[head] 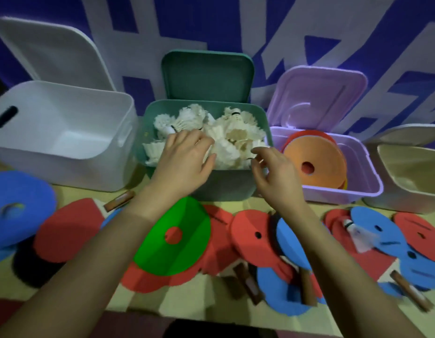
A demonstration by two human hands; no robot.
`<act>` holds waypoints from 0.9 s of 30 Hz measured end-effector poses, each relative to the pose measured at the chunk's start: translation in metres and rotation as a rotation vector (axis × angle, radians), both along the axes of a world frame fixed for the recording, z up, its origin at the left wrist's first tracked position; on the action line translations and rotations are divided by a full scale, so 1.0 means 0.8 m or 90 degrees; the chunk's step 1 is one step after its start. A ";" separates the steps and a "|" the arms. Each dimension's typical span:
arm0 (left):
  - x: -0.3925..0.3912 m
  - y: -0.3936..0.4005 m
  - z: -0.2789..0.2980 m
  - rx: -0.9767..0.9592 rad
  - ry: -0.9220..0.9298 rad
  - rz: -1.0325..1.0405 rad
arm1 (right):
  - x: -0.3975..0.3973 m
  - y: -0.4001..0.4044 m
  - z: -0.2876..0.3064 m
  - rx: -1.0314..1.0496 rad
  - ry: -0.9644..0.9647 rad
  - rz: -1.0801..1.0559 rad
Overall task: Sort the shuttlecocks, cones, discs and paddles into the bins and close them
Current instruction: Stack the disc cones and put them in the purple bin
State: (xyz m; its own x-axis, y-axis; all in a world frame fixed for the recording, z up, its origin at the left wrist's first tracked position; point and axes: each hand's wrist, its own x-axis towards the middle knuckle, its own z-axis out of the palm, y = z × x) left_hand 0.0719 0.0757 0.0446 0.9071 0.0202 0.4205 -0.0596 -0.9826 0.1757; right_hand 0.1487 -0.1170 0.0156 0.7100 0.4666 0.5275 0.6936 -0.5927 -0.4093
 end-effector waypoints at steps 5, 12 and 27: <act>-0.070 0.065 -0.028 -0.012 0.027 -0.015 | -0.077 0.067 -0.024 -0.049 0.004 -0.009; -0.135 0.110 -0.122 -0.042 0.220 0.098 | -0.123 0.090 -0.108 -0.337 0.224 -0.157; -0.153 0.132 -0.147 -0.293 0.171 0.270 | -0.138 0.141 -0.121 0.076 0.338 0.020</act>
